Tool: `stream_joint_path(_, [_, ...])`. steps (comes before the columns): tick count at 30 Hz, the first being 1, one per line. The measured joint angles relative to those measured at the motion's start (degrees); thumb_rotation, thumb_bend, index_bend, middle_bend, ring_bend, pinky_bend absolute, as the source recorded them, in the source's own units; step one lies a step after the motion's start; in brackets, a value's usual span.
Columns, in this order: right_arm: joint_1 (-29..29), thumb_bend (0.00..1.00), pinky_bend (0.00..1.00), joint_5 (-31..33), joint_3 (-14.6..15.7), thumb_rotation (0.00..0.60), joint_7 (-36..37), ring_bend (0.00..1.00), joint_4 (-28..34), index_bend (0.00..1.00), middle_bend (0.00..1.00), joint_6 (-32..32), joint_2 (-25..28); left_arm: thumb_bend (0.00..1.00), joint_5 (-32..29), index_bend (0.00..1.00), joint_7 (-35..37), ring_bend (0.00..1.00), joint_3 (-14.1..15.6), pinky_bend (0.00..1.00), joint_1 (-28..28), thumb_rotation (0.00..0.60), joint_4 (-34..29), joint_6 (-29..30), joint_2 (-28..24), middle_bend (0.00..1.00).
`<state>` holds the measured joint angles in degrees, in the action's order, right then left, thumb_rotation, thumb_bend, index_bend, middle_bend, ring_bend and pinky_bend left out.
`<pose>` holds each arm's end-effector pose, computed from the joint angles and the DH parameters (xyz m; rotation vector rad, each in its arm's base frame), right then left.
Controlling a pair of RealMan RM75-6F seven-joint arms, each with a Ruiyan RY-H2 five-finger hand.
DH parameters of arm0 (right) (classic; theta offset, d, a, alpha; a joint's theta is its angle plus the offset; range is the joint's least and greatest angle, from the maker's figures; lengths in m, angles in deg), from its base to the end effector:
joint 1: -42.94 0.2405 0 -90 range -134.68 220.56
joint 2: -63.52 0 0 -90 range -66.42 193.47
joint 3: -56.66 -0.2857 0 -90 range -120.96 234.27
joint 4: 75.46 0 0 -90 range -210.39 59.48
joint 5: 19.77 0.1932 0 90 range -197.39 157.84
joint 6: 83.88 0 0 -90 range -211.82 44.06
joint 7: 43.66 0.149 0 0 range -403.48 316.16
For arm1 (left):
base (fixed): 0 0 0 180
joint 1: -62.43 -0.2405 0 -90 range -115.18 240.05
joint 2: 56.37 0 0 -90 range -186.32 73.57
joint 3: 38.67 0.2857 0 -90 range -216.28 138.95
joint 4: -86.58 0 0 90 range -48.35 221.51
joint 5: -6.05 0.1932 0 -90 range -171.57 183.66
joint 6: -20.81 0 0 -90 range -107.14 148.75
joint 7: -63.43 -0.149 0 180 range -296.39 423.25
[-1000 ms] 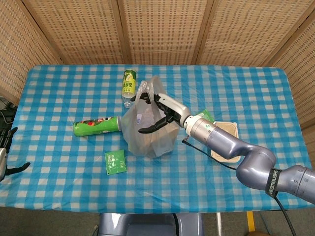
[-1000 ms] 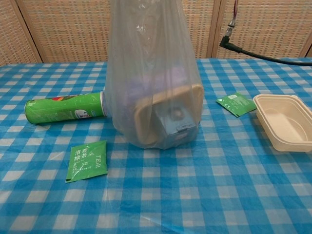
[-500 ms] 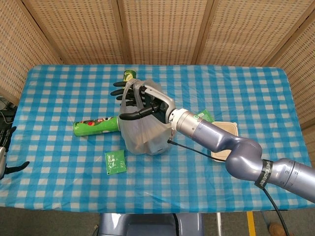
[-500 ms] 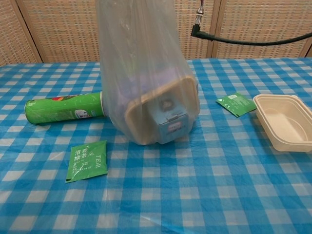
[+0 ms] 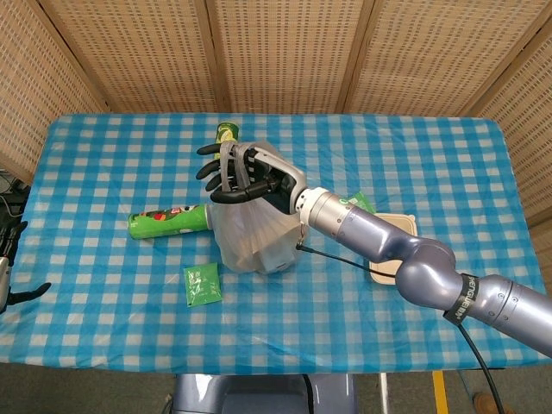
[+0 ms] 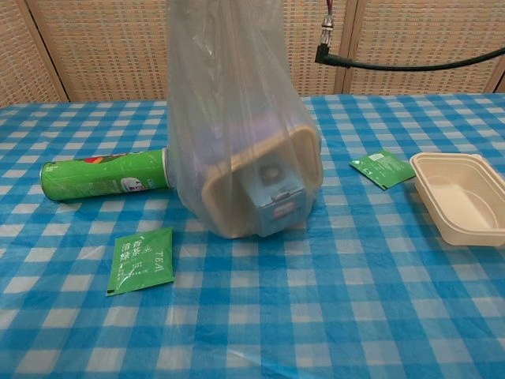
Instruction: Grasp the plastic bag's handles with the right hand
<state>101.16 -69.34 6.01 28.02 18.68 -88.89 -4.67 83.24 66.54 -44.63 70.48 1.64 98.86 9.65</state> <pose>0.0571 -0.4209 0.1468 -1.0117 2.2885 -1.2717 -0.3647 0.2175 0.1910 -1.3009 -0.9564 -0.8182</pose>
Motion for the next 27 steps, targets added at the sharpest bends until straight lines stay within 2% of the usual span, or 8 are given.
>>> stream_joint_path(6, [-0.6,0.18,0.74,2.3,0.0,0.6,-1.7,0.65,-0.3,0.56,0.67,-2.2,-1.1,0.0,-0.1,0.0,-0.1,0.0,0.0,0.0,0.0,0.6,-0.1,0.0,0.0,0.0])
stream_joint_path(10, [-0.4,0.13,0.96,3.5,0.7,0.6,-3.1,0.73,-0.5,0.72,0.76,-3.2,-1.0,0.0,-0.3,0.0,-0.1,0.0,-0.1,0.0,0.1,0.6,0.1,-0.2,0.0,0.0])
stream_joint_path(14, [0.4,0.11,1.0,4.4,2.1,0.6,-5.1,0.78,-0.6,0.86,0.82,-3.1,-0.2,0.0,-0.3,0.0,0.0,0.0,-0.1,0.0,0.2,0.6,0.1,-0.3,0.0,0.0])
stream_joint_path(17, [1.0,0.38,1.0,4.6,3.2,0.6,-6.9,0.81,-0.6,0.93,0.85,-2.6,0.6,0.0,-0.4,0.0,0.0,0.0,-0.1,0.0,0.2,0.6,0.1,-0.3,0.0,0.0])
stream_joint_path(19, [1.5,0.74,1.0,4.6,4.1,0.6,-8.3,0.82,-0.8,0.93,0.86,-1.8,1.4,0.0,-0.4,0.0,0.0,0.0,0.0,0.0,0.2,0.6,0.1,-0.3,0.0,0.0])
stream_joint_path(21, [2.0,0.94,1.0,4.7,5.0,0.6,-9.7,0.83,-0.9,0.92,0.85,-1.8,2.1,0.0,-0.3,0.0,0.0,0.0,0.0,0.0,0.2,0.6,0.1,-0.3,0.0,0.0])
stream_joint_path(22, [2.2,1.0,1.0,4.8,5.2,0.6,-10.0,0.83,-0.9,0.91,0.84,-2.2,2.2,0.0,-0.3,0.0,0.0,0.0,0.0,0.0,0.2,0.6,0.1,-0.3,0.0,0.0])
stream_joint_path(27, [2.8,1.0,1.0,5.7,7.5,0.6,-12.3,0.84,-0.3,0.86,0.81,-6.0,3.2,0.0,-0.2,0.0,0.0,0.0,0.1,0.0,0.2,0.6,0.0,-0.2,0.0,0.0])
